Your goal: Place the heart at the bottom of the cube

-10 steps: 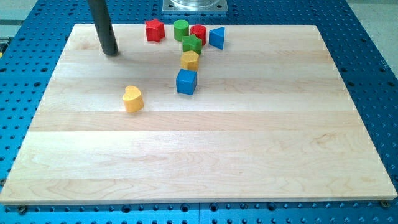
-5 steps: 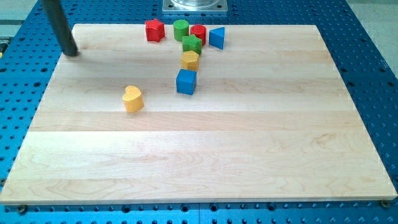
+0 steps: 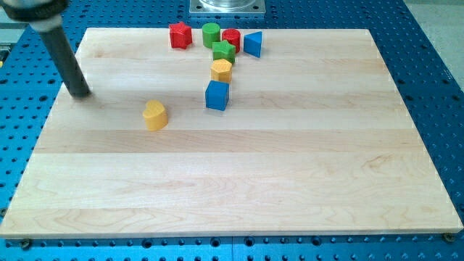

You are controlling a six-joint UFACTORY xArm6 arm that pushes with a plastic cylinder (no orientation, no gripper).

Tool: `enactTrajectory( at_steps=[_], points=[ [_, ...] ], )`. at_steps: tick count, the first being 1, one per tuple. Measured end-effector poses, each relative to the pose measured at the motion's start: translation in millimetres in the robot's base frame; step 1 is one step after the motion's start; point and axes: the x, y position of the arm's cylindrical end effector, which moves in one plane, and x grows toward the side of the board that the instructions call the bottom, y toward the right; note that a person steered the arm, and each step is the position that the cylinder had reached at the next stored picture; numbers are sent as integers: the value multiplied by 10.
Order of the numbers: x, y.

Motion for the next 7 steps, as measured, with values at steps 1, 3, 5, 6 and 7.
enactTrajectory(
  at_steps=[1,3,5,6,7],
  points=[
    [405,562],
    [427,1105],
    [549,1261],
    [489,1376],
    [489,1683]
  ],
)
